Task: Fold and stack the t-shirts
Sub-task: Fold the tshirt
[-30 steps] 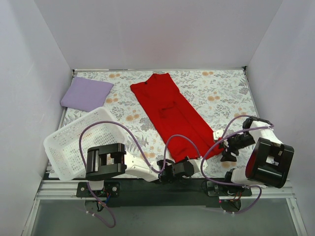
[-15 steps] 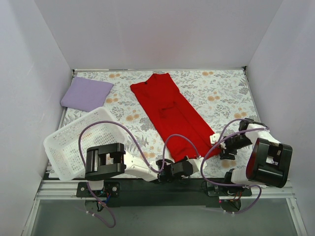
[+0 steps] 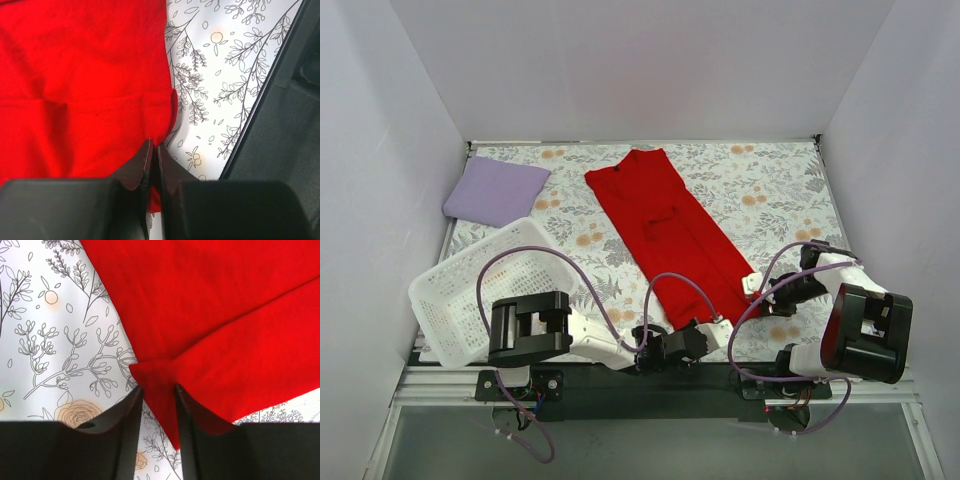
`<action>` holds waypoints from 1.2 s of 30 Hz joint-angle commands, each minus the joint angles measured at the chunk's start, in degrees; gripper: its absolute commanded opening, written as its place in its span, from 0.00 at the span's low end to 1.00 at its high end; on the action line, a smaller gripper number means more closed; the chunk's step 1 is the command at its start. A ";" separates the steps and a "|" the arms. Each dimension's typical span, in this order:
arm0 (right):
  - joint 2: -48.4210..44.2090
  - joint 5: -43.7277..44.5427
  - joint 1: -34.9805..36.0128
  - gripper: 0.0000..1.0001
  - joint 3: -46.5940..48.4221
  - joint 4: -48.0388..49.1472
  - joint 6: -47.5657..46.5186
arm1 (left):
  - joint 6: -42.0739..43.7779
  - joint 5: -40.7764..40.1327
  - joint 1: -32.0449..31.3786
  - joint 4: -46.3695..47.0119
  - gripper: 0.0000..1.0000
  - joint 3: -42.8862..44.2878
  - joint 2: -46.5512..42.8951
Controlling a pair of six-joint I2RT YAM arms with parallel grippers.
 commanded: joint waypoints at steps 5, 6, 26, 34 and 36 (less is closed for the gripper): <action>2.60 5.42 1.11 0.18 -4.65 9.67 -13.00 | -1.87 1.25 -0.18 2.38 0.00 -3.95 -3.37; 2.60 5.43 1.02 0.13 -4.48 9.50 -11.70 | -1.87 1.25 -0.18 3.51 0.00 -4.65 -3.55; 7.16 -2.58 18.59 0.01 21.61 9.56 27.58 | -4.42 21.81 20.17 15.12 0.00 -16.43 -20.33; 26.03 1.73 24.84 0.01 44.10 15.47 46.56 | -3.28 31.30 36.98 11.79 0.00 -12.14 -19.72; 30.87 2.43 25.72 0.01 50.61 15.74 48.69 | -3.28 33.15 41.82 11.00 0.00 -10.64 -17.88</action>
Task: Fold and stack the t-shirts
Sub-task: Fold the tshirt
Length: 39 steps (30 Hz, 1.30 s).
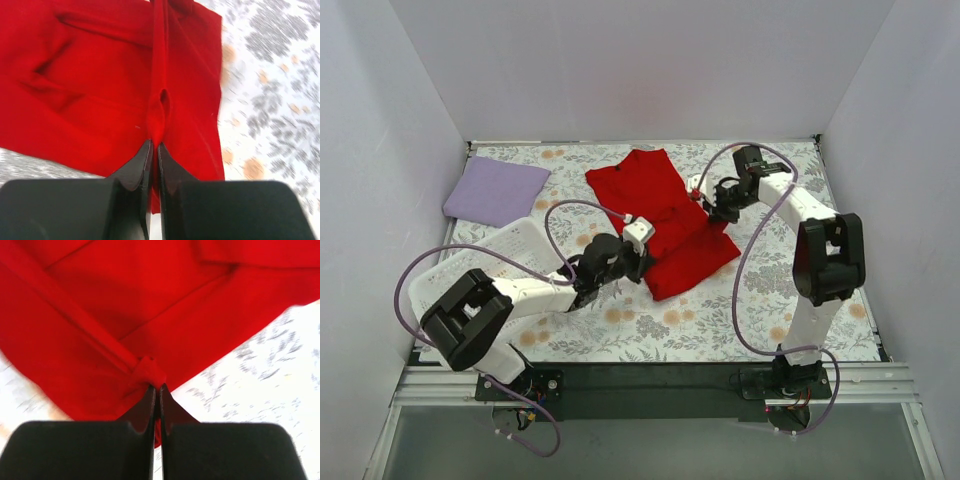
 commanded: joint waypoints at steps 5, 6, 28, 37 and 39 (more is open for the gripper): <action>11.58 3.91 2.65 0.01 16.76 4.20 13.55 | 2.45 8.69 11.35 -5.01 0.00 10.70 6.63; 13.07 4.09 2.82 0.01 17.39 4.46 14.16 | 2.81 9.13 11.97 -5.55 0.00 11.50 8.55; 21.09 7.87 4.23 0.01 26.36 9.30 21.55 | 8.70 9.40 17.42 -11.97 0.00 21.87 18.68; 22.49 8.22 4.49 0.01 28.29 9.39 21.47 | 9.40 9.14 18.13 -12.85 0.00 23.90 20.26; 22.93 8.48 4.76 0.01 28.47 9.39 21.64 | 9.40 9.05 18.21 -12.76 0.00 24.16 20.52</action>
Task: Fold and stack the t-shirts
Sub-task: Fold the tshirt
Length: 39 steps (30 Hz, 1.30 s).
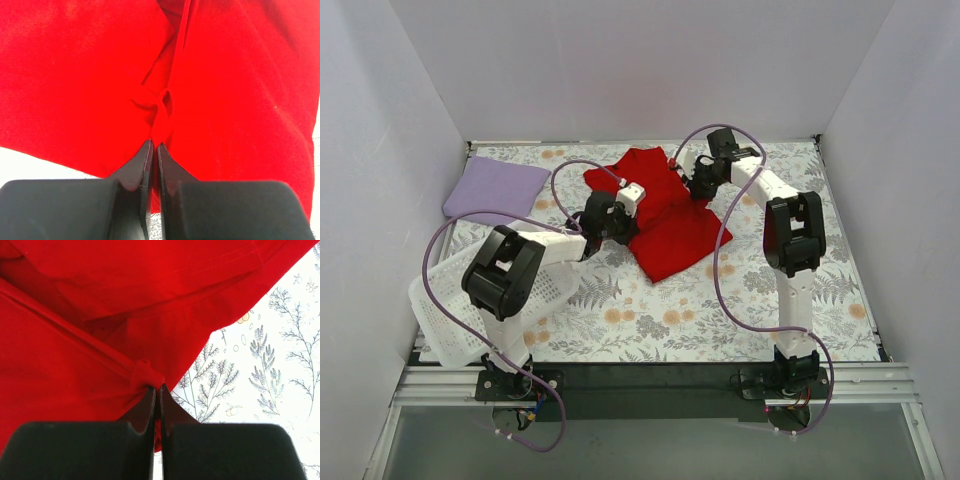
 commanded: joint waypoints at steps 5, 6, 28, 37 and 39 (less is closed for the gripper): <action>1.19 1.16 0.58 0.01 3.56 1.56 0.97 | 1.65 0.13 0.82 -1.46 0.00 3.34 1.25; 1.19 1.34 0.58 0.01 3.65 1.65 1.23 | 1.65 0.30 0.82 -1.55 0.00 3.69 1.43; -8.75 -16.57 -11.53 0.73 -6.99 3.61 15.04 | -11.94 -8.25 0.91 -10.58 0.67 0.89 -15.34; -9.62 -17.65 -14.88 0.68 -18.32 -4.94 14.15 | -27.70 -1.10 -6.89 -15.34 0.68 -10.54 -23.18; -9.36 -17.29 -15.06 0.68 -20.25 -4.68 15.73 | -31.38 -3.29 -9.45 -15.70 0.68 -11.16 -22.74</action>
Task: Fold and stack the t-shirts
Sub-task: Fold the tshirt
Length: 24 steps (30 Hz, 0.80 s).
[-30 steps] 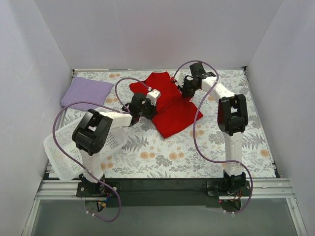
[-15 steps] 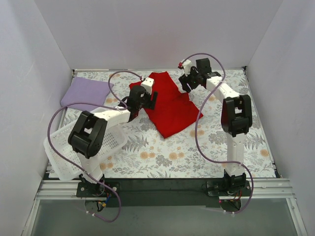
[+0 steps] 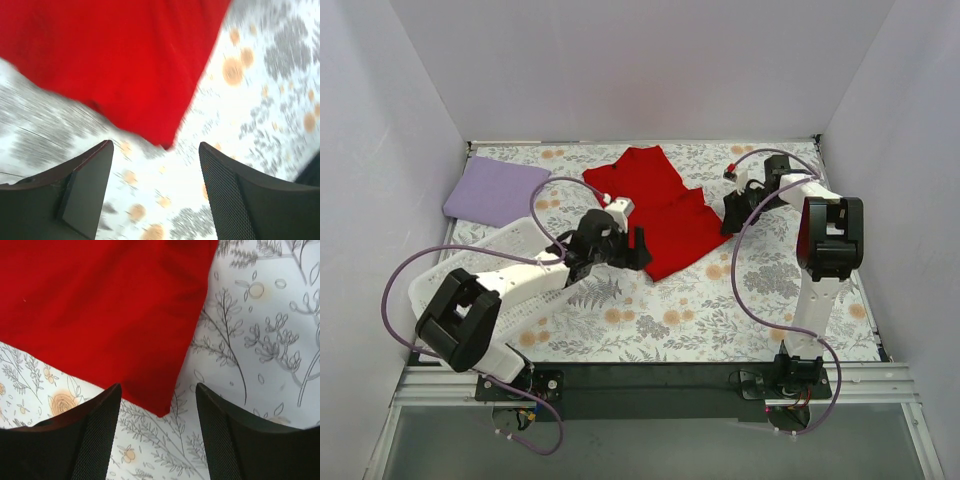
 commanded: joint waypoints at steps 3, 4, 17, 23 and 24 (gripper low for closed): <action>-1.69 -2.43 0.46 0.68 -2.98 -1.29 3.01 | -12.45 -2.65 -5.05 -2.68 0.68 -3.08 -1.21; -1.16 -2.78 0.46 0.66 -3.15 -1.20 3.63 | -13.44 -3.18 -5.32 -2.59 0.68 -3.69 -1.47; -12.83 2.39 -2.35 0.01 -22.03 -4.97 -3.47 | -12.85 -5.39 -8.48 -5.31 0.65 -9.50 -18.59; -26.63 5.30 -7.36 0.31 -32.51 -12.87 -14.35 | 3.73 -3.36 -18.49 -4.61 0.65 -8.80 -19.67; -28.30 5.48 -9.46 0.44 -32.60 -14.02 -16.03 | 7.09 -3.19 -20.77 -4.61 0.65 -8.71 -19.32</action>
